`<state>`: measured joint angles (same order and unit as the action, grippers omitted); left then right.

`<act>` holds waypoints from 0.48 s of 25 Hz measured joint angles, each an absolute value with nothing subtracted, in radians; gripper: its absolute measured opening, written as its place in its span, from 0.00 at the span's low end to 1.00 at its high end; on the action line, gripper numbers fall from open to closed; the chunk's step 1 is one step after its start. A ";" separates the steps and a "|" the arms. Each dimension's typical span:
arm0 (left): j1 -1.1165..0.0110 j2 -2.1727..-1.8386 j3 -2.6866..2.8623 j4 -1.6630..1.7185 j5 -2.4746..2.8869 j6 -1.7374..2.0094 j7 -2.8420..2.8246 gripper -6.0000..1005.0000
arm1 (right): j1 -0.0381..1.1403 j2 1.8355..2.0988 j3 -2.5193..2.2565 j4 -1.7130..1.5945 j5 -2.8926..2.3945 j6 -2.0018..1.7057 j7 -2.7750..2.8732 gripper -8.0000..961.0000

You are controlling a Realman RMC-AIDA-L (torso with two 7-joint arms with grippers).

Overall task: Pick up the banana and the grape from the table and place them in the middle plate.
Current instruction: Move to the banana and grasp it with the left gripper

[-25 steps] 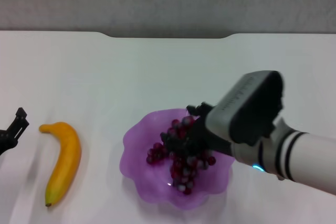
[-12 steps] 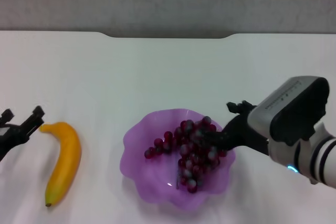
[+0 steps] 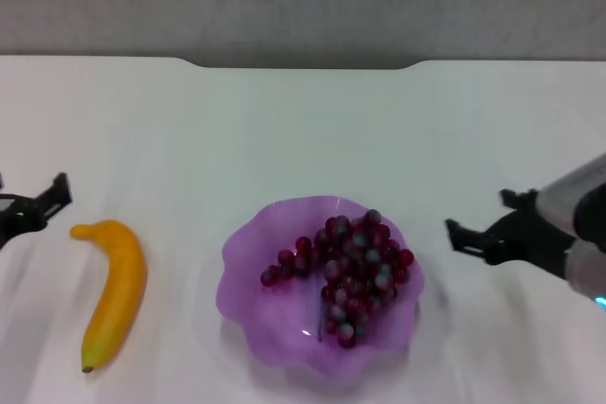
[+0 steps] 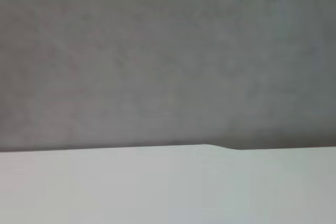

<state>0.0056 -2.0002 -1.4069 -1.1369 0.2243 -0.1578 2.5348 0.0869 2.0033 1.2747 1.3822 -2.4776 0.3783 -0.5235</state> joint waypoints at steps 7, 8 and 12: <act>0.002 -2.041 -1.432 -1.048 0.230 -0.237 2.482 0.88 | 0.024 2.004 1.190 1.324 -2.501 -0.002 -0.646 0.94; -0.002 -2.042 -1.435 -1.020 0.222 -0.273 2.483 0.88 | 0.022 2.004 1.173 1.305 -2.501 -0.050 -0.648 0.93; -0.003 -2.043 -1.449 -0.919 0.184 -0.467 2.509 0.87 | 0.022 2.002 1.085 1.165 -2.500 -0.277 -0.642 0.93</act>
<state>-0.0032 -2.0433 -1.4489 -0.9189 0.1835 -0.4665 2.5085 0.0225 2.0022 1.0847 1.1655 -2.4997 -0.2775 -0.6417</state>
